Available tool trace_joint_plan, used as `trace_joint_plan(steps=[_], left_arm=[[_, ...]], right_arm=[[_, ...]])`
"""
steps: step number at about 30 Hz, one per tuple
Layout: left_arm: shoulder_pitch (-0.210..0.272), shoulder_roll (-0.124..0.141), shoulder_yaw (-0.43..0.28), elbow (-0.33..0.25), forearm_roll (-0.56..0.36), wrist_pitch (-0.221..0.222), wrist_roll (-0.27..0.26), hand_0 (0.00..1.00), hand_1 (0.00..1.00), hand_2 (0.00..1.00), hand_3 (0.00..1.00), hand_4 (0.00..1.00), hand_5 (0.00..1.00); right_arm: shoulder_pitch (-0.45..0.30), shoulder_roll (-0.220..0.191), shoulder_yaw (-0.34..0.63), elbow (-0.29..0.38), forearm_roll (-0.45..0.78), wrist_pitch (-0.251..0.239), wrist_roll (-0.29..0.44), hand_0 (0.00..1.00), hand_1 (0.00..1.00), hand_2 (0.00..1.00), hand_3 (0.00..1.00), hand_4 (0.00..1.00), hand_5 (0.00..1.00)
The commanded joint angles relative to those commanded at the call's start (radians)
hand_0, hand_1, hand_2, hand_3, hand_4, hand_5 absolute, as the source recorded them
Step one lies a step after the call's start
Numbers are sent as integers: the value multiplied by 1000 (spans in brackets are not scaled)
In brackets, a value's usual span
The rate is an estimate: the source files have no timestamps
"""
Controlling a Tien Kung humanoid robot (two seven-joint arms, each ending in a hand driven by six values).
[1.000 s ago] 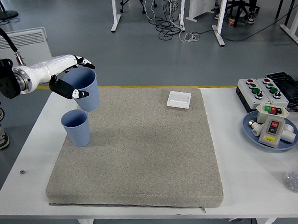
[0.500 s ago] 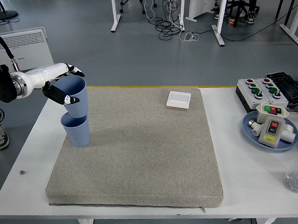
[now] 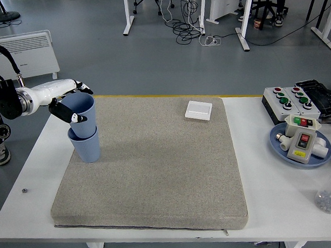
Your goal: Push cup pick cup insert cup
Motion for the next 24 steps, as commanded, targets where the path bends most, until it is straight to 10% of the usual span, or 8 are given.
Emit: trace_joint_plan(steps=[15,16,21,22,24], left_arm=[[6,-12,14,61,-39,14,-40,506,589,610,491,601,38],[6,-12,14,62,-42,15,-44,476,656,741,563,791,172],[9,-14,13,68,-52,21,-57,476,656,741,563,791,172],[9,-14,13,70,-52,20,-56,570,710,820,727,876,311],[9,-14,13,71,-52,19,-55,570,710,820,727,876,311]], right_arm=[[-3,1,0,0,-2,0,0,675,587,586,578,102,541],[-3,1,0,0,-3,1,0,675,586,586,577,101,540],[-2,0,-1,0,-3,1,0,675,586,586,577,101,540],[-1,0,-1,0,-3,1,0,675,586,585,577,101,540],[-1,0,-1,0,-2,1,0,675,586,585,577,101,540]])
